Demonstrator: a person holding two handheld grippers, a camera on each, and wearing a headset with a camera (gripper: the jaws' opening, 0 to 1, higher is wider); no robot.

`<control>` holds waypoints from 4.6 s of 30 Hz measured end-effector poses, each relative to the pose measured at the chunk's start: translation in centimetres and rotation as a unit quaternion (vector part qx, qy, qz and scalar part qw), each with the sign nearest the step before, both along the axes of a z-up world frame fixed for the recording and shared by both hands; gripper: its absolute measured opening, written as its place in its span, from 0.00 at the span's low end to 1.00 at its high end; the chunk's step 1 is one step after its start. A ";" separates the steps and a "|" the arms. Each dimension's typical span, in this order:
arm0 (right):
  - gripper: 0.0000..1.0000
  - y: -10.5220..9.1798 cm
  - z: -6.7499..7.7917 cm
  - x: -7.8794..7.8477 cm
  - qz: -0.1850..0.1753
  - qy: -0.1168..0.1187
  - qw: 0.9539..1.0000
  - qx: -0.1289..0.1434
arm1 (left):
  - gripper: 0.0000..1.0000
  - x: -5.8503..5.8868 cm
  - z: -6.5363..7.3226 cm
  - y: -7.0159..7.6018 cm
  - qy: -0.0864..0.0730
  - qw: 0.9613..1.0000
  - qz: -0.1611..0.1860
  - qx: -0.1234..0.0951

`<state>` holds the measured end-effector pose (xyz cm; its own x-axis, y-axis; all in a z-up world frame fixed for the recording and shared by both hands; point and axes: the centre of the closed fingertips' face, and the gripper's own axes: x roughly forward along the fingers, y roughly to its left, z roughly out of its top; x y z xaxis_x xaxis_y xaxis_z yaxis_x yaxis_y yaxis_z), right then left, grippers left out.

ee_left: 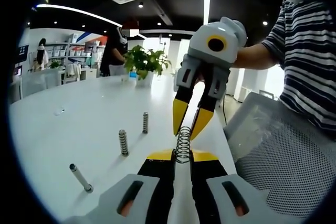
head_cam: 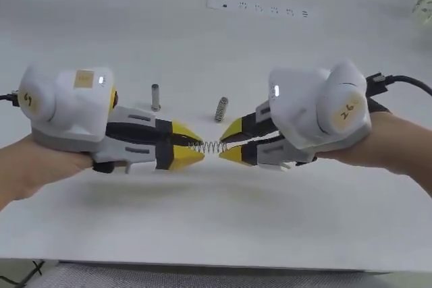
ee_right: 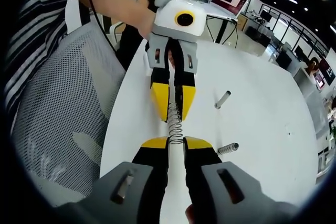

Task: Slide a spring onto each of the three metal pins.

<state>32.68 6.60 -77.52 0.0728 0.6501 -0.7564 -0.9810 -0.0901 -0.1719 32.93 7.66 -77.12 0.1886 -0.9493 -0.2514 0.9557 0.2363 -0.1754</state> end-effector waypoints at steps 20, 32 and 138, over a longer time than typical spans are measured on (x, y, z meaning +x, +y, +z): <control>0.12 1.5 1.6 -0.4 0.017 0.003 0.999 0.034 | 0.08 -0.1 -0.6 0.6 0.004 1.000 0.006 0.008; 0.12 2.3 2.7 -0.6 0.015 0.005 0.998 0.069 | 0.08 -0.2 -0.6 0.4 0.004 1.000 0.010 0.006; 0.12 4.2 4.4 0.6 -0.020 -0.032 0.990 0.138 | 0.96 2.0 -0.5 5.9 -0.006 0.985 0.172 0.023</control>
<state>33.30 10.80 -73.15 0.1453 0.8269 -0.5433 -0.9689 0.0078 -0.2473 34.90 13.53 -77.65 0.5009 -0.8162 -0.2880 0.8195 0.5543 -0.1456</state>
